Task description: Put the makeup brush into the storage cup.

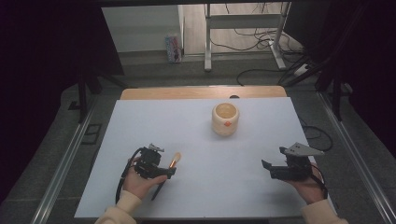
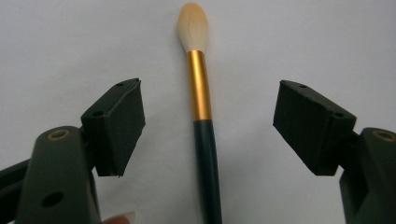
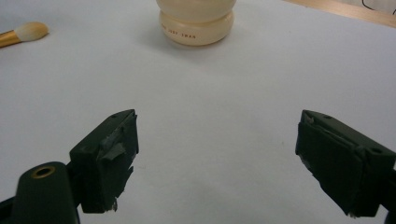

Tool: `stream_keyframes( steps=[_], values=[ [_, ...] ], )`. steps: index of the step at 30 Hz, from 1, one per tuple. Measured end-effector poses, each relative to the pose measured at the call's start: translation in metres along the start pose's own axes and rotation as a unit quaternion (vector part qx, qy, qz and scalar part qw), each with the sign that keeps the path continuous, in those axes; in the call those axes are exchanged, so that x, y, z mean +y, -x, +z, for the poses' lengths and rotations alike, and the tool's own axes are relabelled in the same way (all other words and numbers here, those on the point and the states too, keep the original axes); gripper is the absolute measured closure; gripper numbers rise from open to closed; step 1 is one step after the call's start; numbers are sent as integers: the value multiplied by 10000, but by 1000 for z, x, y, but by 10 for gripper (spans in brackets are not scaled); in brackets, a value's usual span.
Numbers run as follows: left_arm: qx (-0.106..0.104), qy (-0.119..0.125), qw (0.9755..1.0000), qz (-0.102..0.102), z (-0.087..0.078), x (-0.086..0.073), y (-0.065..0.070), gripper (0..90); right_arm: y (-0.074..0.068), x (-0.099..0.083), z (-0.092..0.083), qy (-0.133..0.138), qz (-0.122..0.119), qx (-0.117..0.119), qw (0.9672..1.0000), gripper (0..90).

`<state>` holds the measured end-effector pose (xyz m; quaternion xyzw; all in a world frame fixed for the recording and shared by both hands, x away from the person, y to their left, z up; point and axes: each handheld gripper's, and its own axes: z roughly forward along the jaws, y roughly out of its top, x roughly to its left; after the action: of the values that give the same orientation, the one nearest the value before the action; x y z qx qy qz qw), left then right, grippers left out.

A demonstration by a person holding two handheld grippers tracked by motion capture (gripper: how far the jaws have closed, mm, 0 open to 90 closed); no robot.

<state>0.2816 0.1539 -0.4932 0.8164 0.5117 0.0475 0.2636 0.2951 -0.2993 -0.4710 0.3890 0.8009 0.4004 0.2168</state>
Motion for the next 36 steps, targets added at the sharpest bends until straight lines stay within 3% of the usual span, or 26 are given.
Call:
stream_keyframes(
  steps=[23, 31, 36],
  values=[
    [167, -329, 9993, -6, 19, 9, 1, 290, 0, 0, 0, -6, -6, -43, 10000, 133],
    [354, -484, 9982, 84, 23, 15, 1, 385, 0, 0, -1, -15, 1, -112, 9999, 135],
    [360, -585, 9975, 146, 27, 17, 3, 441, 0, 0, -1, -1, 2, -142, 9999, 136]
  ],
)
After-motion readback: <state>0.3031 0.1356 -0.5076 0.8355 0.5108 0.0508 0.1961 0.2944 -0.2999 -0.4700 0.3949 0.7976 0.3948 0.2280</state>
